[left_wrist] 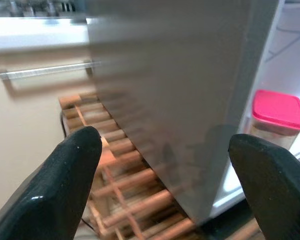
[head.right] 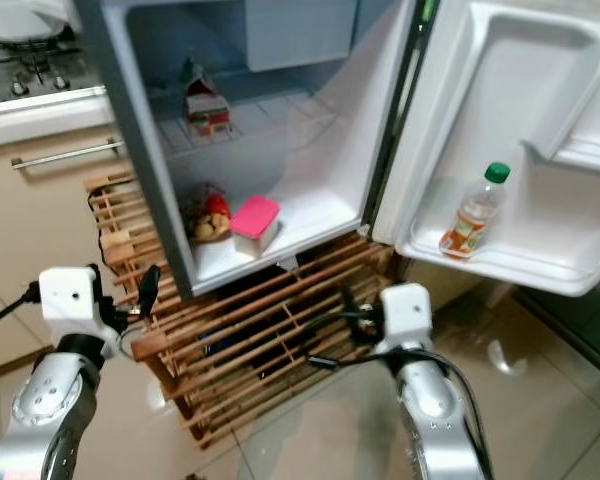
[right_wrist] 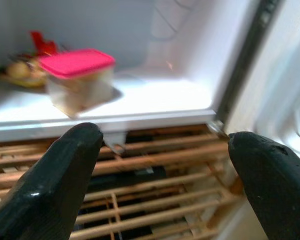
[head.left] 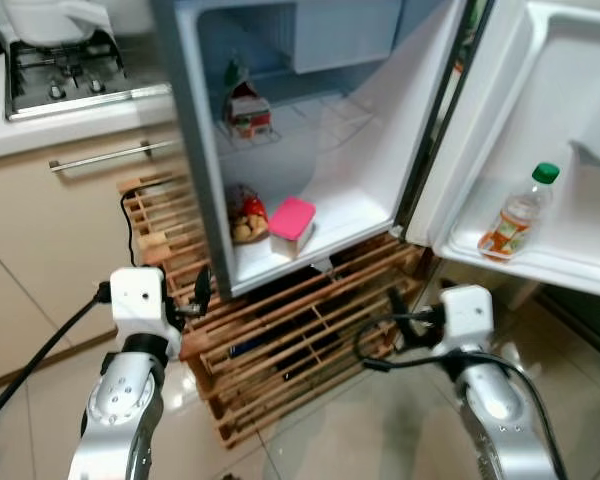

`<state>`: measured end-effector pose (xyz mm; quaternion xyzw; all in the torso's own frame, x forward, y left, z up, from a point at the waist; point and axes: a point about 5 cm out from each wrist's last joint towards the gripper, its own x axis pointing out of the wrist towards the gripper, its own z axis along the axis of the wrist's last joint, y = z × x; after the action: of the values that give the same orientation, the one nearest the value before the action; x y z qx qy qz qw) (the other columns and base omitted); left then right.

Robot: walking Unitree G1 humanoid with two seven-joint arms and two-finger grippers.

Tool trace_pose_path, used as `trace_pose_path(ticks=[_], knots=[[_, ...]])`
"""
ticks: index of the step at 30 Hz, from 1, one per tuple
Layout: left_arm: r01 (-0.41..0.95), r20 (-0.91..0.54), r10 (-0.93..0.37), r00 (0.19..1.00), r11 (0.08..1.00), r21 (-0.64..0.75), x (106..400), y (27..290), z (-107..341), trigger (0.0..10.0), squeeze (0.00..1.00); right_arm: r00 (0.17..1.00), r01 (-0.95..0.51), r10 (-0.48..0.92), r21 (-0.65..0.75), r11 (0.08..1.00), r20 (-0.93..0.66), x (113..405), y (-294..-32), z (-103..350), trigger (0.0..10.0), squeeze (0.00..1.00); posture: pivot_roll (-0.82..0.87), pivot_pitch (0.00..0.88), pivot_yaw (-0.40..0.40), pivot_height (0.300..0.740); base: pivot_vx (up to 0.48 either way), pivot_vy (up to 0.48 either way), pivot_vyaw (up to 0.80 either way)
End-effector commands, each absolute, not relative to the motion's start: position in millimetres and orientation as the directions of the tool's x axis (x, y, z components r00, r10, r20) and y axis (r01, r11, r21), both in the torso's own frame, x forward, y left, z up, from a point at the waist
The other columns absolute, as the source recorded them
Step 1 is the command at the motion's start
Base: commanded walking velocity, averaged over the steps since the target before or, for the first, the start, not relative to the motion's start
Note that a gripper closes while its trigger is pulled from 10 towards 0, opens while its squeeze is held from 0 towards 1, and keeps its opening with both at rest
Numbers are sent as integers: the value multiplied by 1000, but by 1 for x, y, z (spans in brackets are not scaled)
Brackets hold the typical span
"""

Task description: Restocking fridge

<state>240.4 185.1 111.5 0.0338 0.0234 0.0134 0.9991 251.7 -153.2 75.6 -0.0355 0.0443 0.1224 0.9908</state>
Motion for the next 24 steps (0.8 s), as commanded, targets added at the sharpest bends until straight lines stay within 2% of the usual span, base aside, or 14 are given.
trace_pose_path(ticks=[1, 10, 12, 24], knots=[[12, -40, -7, 999, 994, 110, 245, 173, 112, 10000, 0, 962, -260, 251, -77, 963, -105, 256, -154, 80, 10000, 0, -75, 0, -16, 740, 0, 0, 0], [39, -23, -36, 999, 993, 109, 247, 169, 115, 10000, 0, 955, -278, 270, -50, 959, -123, 265, -142, 76, 10000, 0, -66, 0, -22, 740, 0, 0, 0], [29, -16, -28, 999, 995, 92, 247, 169, 117, 10000, 0, 953, -279, 272, -37, 960, -136, 267, -142, 74, 10000, 0, -66, 0, -21, 740, 461, 0, 0], [-20, 6, 19, 1000, 998, 61, 248, 169, 124, 10000, 0, 943, -307, 298, -46, 951, -145, 275, -133, 74, 10000, 0, -52, 0, -31, 740, 477, 0, 551]])
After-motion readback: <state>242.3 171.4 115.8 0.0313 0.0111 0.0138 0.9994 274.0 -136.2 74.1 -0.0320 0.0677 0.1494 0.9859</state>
